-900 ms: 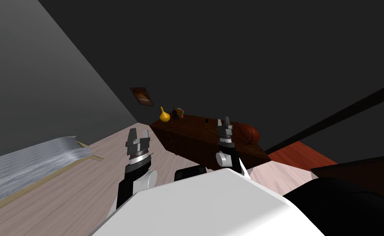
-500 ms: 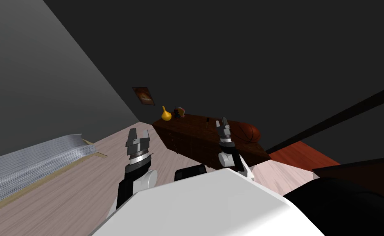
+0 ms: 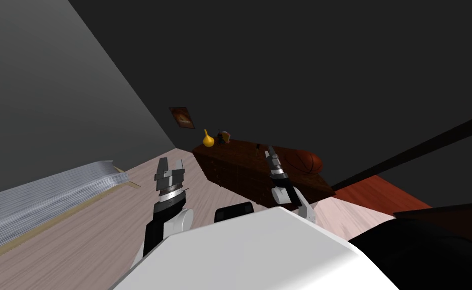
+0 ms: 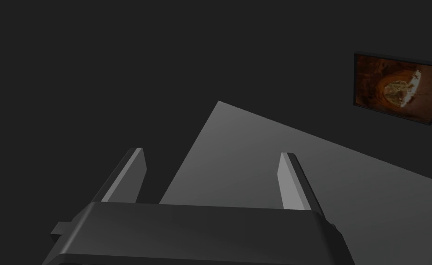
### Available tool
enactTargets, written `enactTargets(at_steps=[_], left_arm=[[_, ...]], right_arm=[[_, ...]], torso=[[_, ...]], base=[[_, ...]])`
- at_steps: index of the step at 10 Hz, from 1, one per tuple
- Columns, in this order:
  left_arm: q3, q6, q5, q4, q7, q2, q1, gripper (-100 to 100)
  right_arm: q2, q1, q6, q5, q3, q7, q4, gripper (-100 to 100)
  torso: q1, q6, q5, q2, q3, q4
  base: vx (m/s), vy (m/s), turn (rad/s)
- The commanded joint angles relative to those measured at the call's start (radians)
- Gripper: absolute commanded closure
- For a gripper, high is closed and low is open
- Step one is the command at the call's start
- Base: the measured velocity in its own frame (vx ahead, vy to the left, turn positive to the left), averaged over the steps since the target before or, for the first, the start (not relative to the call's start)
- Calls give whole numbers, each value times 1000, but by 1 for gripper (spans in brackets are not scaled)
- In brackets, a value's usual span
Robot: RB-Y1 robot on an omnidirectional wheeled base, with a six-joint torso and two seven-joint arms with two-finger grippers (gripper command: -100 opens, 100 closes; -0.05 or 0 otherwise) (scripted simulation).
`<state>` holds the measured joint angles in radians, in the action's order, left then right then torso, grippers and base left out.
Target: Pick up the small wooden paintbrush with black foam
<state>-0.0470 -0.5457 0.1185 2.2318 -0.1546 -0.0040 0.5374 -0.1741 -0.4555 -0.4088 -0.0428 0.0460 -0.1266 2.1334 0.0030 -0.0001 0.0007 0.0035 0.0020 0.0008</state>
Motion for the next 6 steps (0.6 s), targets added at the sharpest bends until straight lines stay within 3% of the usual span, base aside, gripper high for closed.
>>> enactTargets(at_steps=[1, 6], left_arm=[[0, 0, 0, 0, 0, 0, 0, 0], [0, 0, 0, 0, 0, 0, 0, 0]], right_arm=[[-13, 9, 41, 8, 13, -28, -29, -100], [-36, 37, 165, 37, 61, -110, -113, -100]], torso=[[0, 0, 0, 0, 0, 0], [0, 0, 0, -1, 0, 0]], base=[[-46, 57, 84], [-43, 56, 78]])
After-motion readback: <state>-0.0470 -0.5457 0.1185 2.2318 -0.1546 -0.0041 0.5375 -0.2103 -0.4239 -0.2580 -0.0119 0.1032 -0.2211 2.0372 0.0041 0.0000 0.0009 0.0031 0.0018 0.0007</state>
